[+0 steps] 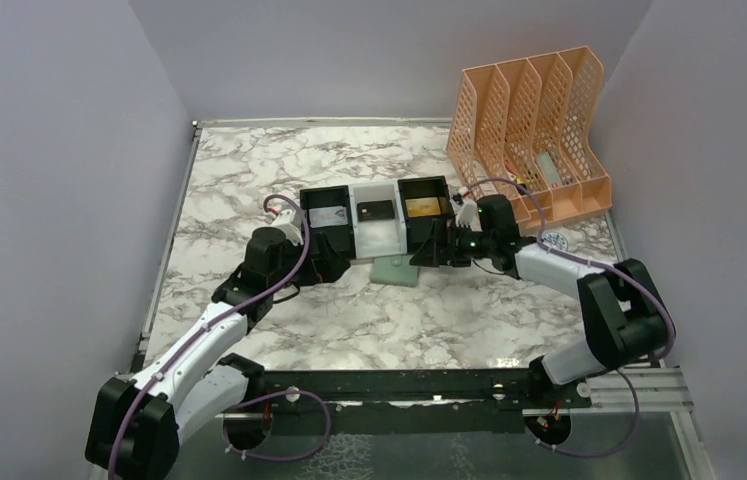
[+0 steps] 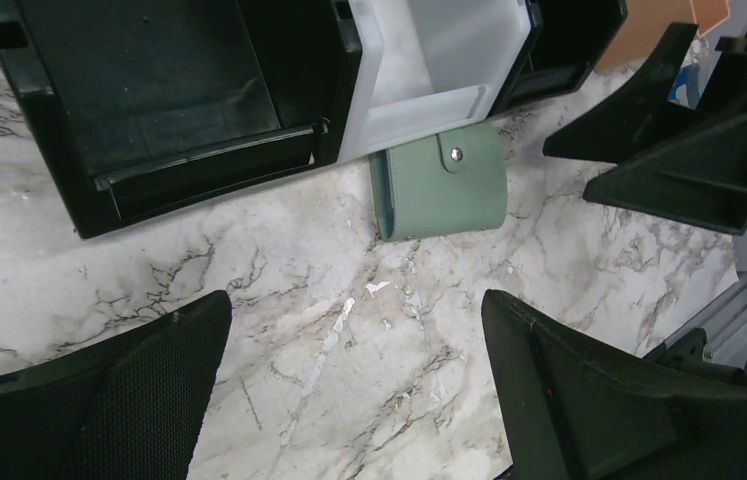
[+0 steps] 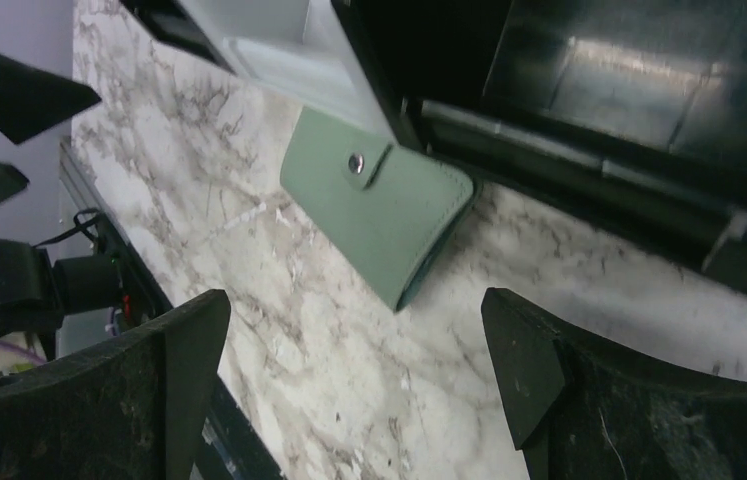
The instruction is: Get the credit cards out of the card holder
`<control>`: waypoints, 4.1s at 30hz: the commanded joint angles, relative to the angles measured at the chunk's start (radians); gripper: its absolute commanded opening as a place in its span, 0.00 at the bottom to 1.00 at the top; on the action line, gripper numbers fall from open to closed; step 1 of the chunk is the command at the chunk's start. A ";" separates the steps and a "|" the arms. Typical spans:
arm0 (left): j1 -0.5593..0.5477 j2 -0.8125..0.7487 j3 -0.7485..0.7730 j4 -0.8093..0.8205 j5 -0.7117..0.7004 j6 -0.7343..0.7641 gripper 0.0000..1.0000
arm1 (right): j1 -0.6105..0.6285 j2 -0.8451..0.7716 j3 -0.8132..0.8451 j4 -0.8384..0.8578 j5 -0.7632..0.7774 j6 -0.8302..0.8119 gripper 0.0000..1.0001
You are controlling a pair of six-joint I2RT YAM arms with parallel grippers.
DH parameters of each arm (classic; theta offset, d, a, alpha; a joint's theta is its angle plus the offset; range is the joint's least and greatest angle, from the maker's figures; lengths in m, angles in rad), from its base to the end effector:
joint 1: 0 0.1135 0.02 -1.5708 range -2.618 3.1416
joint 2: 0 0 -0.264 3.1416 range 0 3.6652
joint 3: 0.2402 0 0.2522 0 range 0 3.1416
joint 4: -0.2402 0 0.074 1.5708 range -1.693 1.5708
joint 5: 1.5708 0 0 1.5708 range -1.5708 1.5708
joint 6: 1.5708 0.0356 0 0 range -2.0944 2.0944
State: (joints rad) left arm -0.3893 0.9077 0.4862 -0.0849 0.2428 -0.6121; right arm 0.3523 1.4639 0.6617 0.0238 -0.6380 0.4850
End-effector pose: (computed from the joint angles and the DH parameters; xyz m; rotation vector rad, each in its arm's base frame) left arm 0.1822 -0.0840 0.2234 -0.0864 2.1760 -0.8465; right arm 0.2539 0.1159 0.1696 -0.1736 2.4433 1.1448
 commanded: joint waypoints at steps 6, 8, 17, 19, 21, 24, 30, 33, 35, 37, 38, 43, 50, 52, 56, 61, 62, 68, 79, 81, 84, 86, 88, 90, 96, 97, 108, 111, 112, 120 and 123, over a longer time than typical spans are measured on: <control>-0.021 0.088 -0.097 0.256 0.063 -0.079 0.99 | 0.038 0.233 0.207 0.053 0.145 0.008 1.00; -0.023 0.102 -0.114 0.289 0.056 -0.082 0.99 | 0.042 0.264 0.236 0.052 0.158 -0.007 1.00; -0.027 0.182 -0.136 0.347 0.052 -0.082 0.96 | 0.114 0.312 0.265 -0.030 0.211 -0.098 0.91; -0.028 0.192 -0.140 0.359 0.052 -0.084 0.94 | 0.133 0.303 0.250 -0.047 0.243 -0.108 0.88; -0.028 0.203 -0.140 0.366 0.051 -0.084 0.92 | 0.142 0.287 0.216 -0.038 0.266 -0.108 0.82; -0.030 0.218 -0.142 0.371 0.044 -0.087 0.88 | 0.150 0.257 0.171 -0.018 0.261 -0.109 0.72; -0.034 0.232 -0.143 0.376 0.029 -0.099 0.81 | 0.171 0.211 0.125 -0.034 0.275 -0.120 0.54; -0.036 0.225 -0.145 0.376 0.002 -0.115 0.79 | 0.181 0.183 0.096 -0.023 0.250 -0.115 0.43; -0.037 0.219 -0.152 0.379 -0.032 -0.135 0.79 | 0.189 0.163 0.075 -0.017 0.245 -0.104 0.37; -0.036 0.214 -0.164 0.391 -0.060 -0.155 0.76 | 0.198 0.136 0.046 -0.008 0.243 -0.082 0.33; -0.037 0.214 -0.169 0.403 -0.073 -0.166 0.75 | 0.206 0.122 0.033 -0.003 0.236 -0.069 0.30; -0.038 0.247 -0.147 0.429 -0.151 -0.199 0.70 | 0.272 0.055 -0.020 0.013 0.184 -0.041 0.30; -0.037 0.332 -0.110 0.462 -0.201 -0.199 0.69 | 0.313 -0.044 -0.014 -0.115 0.397 -0.045 0.42; -0.038 0.342 -0.116 0.462 -0.223 -0.219 0.70 | 0.313 -0.049 0.023 -0.153 0.453 -0.069 0.44; -0.040 0.323 -0.132 0.461 -0.229 -0.214 0.72 | 0.323 -0.012 0.108 -0.200 0.477 -0.102 0.46; -0.041 0.235 -0.181 0.459 -0.214 -0.225 0.75 | 0.386 0.055 0.182 -0.225 0.558 -0.118 0.43; -0.041 0.213 -0.188 0.456 -0.211 -0.220 0.76 | 0.398 0.066 0.198 -0.232 0.579 -0.118 0.43; -0.041 0.084 -0.197 0.348 -0.253 -0.176 0.80 | 0.462 0.132 0.269 -0.254 0.674 -0.124 0.40; -0.041 -0.001 -0.163 0.245 -0.235 -0.134 0.82 | 0.515 0.280 0.332 -0.300 0.775 -0.146 0.37; -0.042 0.000 -0.160 0.252 -0.202 -0.117 0.82 | 0.525 0.299 0.324 -0.310 0.794 -0.137 0.36; -0.041 0.010 -0.155 0.246 -0.148 -0.105 0.82 | 0.533 0.297 0.286 -0.299 0.817 -0.121 0.34; -0.045 0.013 -0.164 0.248 -0.108 -0.118 0.82 | 0.533 0.286 0.258 -0.285 0.817 -0.109 0.31; -0.066 0.014 -0.181 0.267 -0.083 -0.135 0.81 | 0.534 0.270 0.226 -0.262 0.796 -0.105 0.29; -0.119 0.022 -0.195 0.279 -0.108 -0.153 0.80 | 0.536 0.245 0.201 -0.239 0.780 -0.101 0.23; -0.361 0.125 -0.201 0.325 -0.318 -0.242 0.79 | 0.539 0.163 0.146 -0.191 0.773 -0.093 0.10; -0.391 0.144 -0.200 0.349 -0.338 -0.258 0.78 | 0.539 0.154 0.139 -0.188 0.776 -0.092 0.10; -0.529 0.453 -0.103 0.479 -0.433 -0.328 0.78 | 0.539 0.082 0.136 -0.220 0.765 -0.083 0.21; -0.535 0.474 -0.092 0.487 -0.444 -0.330 0.75 | 0.539 0.054 0.154 -0.245 0.734 -0.103 0.24; -0.534 0.473 -0.093 0.488 -0.450 -0.332 0.75 | 0.539 0.049 0.161 -0.254 0.726 -0.110 0.25; -0.534 0.414 -0.134 0.489 -0.499 -0.350 0.72 | 0.539 0.051 0.181 -0.292 0.727 -0.093 0.28; -0.535 0.393 -0.147 0.490 -0.507 -0.348 0.72 | 0.540 0.052 0.173 -0.305 0.751 -0.082 0.31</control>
State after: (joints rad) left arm -0.9188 1.3373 0.3641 0.4030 -0.2115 -0.9516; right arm 0.8837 1.5288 0.8158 -0.2451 0.1020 0.3897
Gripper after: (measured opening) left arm 0.719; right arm 0.291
